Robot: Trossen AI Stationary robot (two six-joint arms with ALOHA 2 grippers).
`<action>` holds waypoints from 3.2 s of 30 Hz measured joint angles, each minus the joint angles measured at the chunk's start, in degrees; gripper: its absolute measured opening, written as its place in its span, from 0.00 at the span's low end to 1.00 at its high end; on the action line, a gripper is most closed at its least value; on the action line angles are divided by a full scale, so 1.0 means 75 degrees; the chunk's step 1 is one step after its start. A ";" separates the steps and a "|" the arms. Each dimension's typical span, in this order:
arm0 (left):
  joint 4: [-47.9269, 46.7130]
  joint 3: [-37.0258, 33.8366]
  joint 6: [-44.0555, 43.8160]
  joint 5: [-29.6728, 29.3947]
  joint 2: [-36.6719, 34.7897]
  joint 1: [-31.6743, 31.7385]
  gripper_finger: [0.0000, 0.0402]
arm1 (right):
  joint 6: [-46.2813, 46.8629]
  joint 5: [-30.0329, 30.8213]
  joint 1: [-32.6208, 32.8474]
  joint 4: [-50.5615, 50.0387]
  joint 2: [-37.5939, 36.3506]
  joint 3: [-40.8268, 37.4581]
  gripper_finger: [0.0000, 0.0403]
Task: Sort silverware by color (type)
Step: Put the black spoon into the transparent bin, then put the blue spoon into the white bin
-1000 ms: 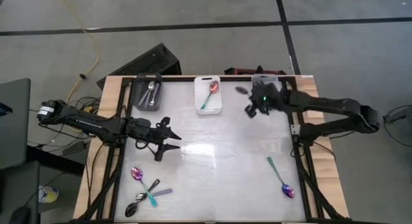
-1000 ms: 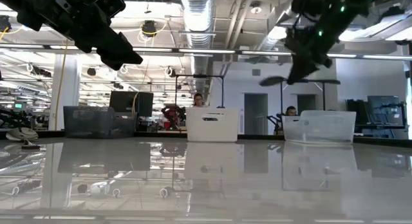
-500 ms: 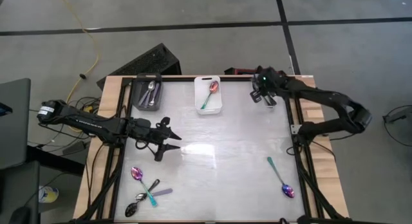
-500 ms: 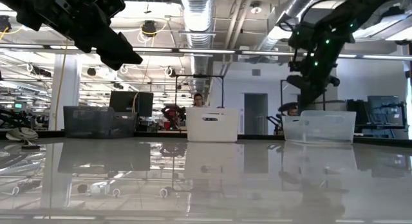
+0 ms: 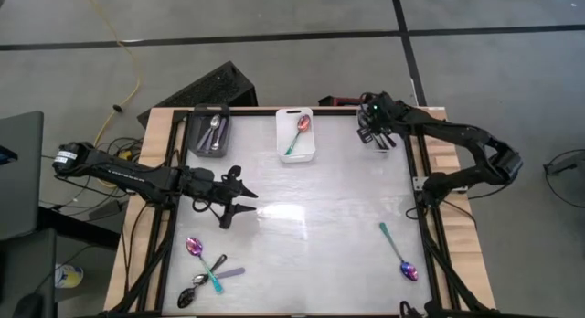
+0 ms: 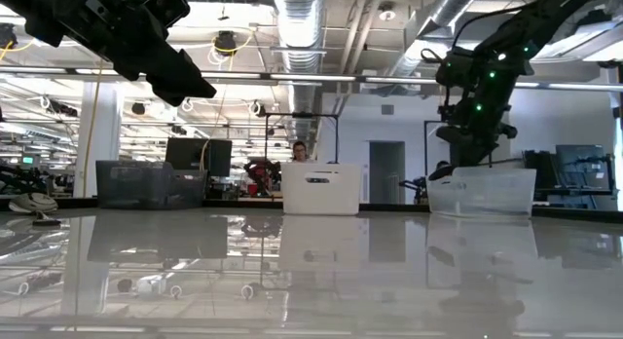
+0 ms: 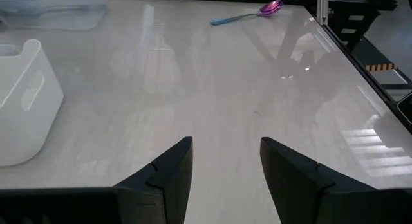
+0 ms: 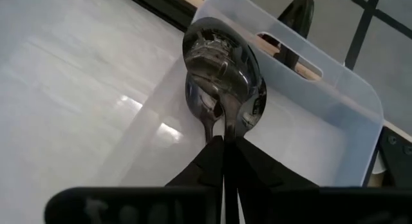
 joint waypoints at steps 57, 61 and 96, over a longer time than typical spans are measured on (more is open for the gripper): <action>0.0536 0.0003 0.0690 -0.0021 0.0002 0.0003 0.42 | 1.1899 -0.3240 1.1774 -0.1608 0.0086 0.0006 0.31; 0.0551 0.0003 0.0693 -0.0020 0.0002 0.0003 0.42 | 1.2516 -0.3541 1.1974 -0.2717 0.0114 0.0012 0.31; 0.0399 0.0003 0.0538 0.0037 0.0005 0.0003 0.42 | 1.2299 -0.3374 1.2527 -0.2228 0.2084 -0.0169 0.08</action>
